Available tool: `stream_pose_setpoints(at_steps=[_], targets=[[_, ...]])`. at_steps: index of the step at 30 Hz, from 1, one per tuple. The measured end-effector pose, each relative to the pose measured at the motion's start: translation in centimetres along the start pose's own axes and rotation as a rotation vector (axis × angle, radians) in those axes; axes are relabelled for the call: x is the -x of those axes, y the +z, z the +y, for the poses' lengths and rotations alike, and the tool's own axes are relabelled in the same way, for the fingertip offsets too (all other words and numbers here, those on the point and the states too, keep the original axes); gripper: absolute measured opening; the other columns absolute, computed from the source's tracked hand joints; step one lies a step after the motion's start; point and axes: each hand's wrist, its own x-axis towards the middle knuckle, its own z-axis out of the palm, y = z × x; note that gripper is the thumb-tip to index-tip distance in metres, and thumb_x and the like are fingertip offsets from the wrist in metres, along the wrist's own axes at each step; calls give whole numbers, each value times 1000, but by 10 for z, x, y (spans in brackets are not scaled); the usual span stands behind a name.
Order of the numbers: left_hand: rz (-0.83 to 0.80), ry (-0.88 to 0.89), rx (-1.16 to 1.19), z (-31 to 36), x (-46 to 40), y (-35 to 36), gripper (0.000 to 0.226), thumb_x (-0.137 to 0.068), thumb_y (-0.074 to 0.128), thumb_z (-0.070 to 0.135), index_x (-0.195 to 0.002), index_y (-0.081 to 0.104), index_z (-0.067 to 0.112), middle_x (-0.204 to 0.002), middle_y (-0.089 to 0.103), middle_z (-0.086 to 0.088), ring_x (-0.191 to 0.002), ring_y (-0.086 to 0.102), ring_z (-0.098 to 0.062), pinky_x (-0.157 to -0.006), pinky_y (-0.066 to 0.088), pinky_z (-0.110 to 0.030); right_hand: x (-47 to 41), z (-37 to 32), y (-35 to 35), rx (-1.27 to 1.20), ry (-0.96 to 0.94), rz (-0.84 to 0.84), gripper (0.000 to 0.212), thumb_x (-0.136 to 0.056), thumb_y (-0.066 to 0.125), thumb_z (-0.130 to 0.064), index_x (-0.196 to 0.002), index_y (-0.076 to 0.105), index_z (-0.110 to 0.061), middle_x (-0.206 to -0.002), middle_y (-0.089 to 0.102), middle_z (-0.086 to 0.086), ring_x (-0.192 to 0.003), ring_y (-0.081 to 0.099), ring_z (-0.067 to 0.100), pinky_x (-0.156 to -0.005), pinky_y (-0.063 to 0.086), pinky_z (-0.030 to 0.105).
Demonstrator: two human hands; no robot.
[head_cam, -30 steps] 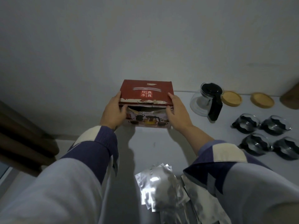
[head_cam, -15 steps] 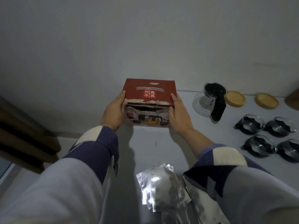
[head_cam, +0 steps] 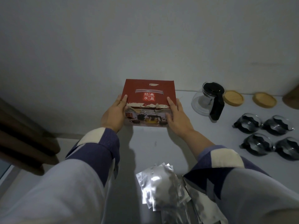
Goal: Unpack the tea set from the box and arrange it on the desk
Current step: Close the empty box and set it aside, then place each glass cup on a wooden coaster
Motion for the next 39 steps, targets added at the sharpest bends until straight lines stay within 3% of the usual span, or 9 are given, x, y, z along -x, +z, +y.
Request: stream_pose_setpoints(at_steps=[3,7,10,12,19,27,31,36,39], targets=[[43,-28,84,4,-6,1,46,-104,29,32,-150,30,27,-158,27,-5,-139,36,-24,-111,35,-36,-7,-1,4,-82,7,51,60,-100,43,-21,-153,15,-29,-160,14,7,-140,34,26,-111,35,36],[83,-31,312,13,-21,-1,40,-104,34,28,-143,44,21,-136,55,3,-109,56,-9,-89,43,-16,-23,-2,4,-125,25,134,56,-99,44,-13,-151,26,-24,-157,23,10,-139,35,27,-111,35,35],[108,-86,442,20,-36,1,37,-104,37,24,-138,50,18,-113,50,16,-98,49,5,-65,31,9,-40,-1,3,-142,41,169,55,-99,43,-9,-150,29,-23,-157,24,9,-140,35,26,-111,32,31],[117,-67,453,23,-46,4,38,-104,38,22,-140,49,16,-114,48,15,-105,45,2,-65,27,13,-51,1,1,-160,69,181,55,-99,41,-8,-150,29,-24,-157,24,7,-139,35,24,-110,31,28],[134,-3,329,19,-66,17,41,-103,39,18,-143,44,14,-139,54,-5,-117,53,-16,-98,39,-23,-71,9,4,-151,86,202,52,-99,43,-10,-148,34,-24,-156,27,8,-139,36,24,-111,30,27],[119,20,-114,44,-59,5,46,-99,42,19,-144,40,11,-149,40,-9,-126,49,-31,-104,42,-45,-62,10,-22,-111,115,14,72,-95,45,-1,-152,15,-35,-161,8,15,-148,16,27,-115,23,31],[157,108,-208,84,-52,10,49,-91,53,14,-140,44,8,-149,40,-12,-128,48,-34,-106,39,-47,-46,13,-60,-148,83,68,66,-95,44,-6,-153,19,-28,-154,29,16,-141,31,29,-116,26,36],[-3,234,-98,160,-26,50,53,-92,50,15,-144,41,10,-151,37,-7,-134,42,-28,-111,35,-39,-29,47,-119,-233,136,233,60,-94,41,-1,-148,33,-25,-121,58,11,-99,58,21,-80,39,16],[-127,251,-84,201,-5,84,54,-94,47,17,-146,36,8,-152,35,-9,-134,41,-29,-110,35,-38,-20,74,-151,-223,175,302,54,-92,42,-3,-142,42,-22,-97,64,7,-92,61,21,-82,42,20]])
